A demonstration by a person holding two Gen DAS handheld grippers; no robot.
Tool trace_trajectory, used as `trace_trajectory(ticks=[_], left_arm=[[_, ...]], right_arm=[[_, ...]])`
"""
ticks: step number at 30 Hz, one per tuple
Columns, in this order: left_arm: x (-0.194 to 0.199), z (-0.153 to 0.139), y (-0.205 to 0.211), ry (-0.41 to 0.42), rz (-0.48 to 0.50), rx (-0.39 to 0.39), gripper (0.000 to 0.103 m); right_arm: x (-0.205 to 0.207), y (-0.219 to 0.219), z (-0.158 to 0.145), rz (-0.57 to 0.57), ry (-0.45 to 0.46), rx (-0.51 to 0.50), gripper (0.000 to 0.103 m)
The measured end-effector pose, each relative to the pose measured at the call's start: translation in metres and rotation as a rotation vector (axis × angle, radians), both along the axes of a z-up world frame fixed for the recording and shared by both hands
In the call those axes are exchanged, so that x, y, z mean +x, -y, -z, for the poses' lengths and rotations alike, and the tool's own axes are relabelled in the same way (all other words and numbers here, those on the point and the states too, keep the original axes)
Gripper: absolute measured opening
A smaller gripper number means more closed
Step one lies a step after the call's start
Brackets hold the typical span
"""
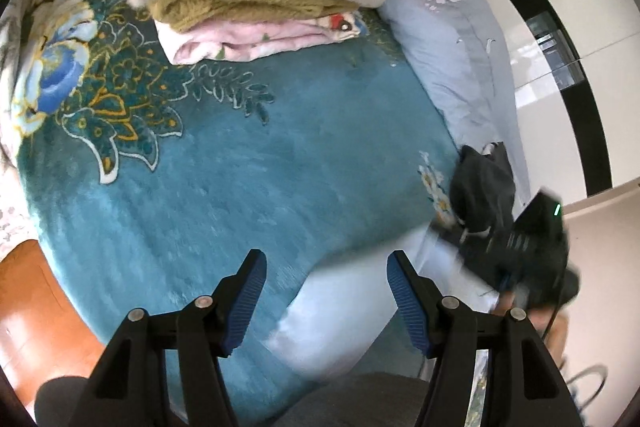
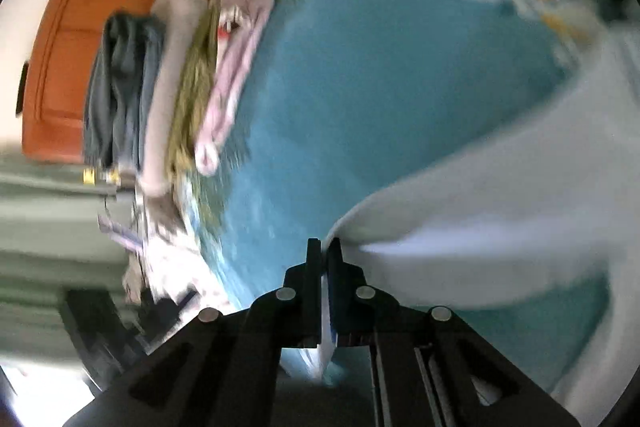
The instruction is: Fold clothes
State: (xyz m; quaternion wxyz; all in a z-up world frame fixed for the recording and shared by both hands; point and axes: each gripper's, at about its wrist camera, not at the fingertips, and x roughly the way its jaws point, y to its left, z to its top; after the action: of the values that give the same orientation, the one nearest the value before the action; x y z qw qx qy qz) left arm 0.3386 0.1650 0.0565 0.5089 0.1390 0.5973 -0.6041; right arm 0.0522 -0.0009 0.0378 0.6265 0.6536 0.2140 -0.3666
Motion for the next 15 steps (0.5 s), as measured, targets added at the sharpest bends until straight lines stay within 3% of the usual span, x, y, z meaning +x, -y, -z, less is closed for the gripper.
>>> trace_trajectory(ticks=[3, 6, 9, 10, 11, 13, 15], left_arm=[[-0.003, 0.010, 0.011, 0.014, 0.021, 0.022, 0.067], [-0.013, 0.018, 0.022, 0.051, 0.063, 0.032, 0.067], [-0.035, 0.019, 0.037, 0.134, 0.175, 0.016, 0.067], [-0.044, 0.018, 0.043, 0.165, 0.222, 0.009, 0.067], [-0.052, 0.018, 0.048, 0.187, 0.269, 0.001, 0.067], [-0.066, 0.017, 0.058, 0.207, 0.358, -0.016, 0.067], [-0.086, 0.017, 0.063, 0.258, 0.488, -0.051, 0.067]], right_arm=[[-0.010, 0.034, 0.002, 0.094, -0.024, -0.003, 0.003], [-0.013, 0.059, 0.023, 0.159, -0.063, 0.065, 0.005], [-0.013, 0.062, 0.034, 0.167, -0.075, 0.115, 0.007], [-0.014, 0.059, 0.034, 0.152, -0.061, 0.113, 0.016], [-0.015, 0.057, 0.033, 0.136, -0.047, 0.110, 0.042], [-0.019, 0.049, 0.028, 0.105, -0.026, 0.082, 0.065], [-0.028, 0.036, 0.019, 0.091, -0.017, 0.039, 0.065]])
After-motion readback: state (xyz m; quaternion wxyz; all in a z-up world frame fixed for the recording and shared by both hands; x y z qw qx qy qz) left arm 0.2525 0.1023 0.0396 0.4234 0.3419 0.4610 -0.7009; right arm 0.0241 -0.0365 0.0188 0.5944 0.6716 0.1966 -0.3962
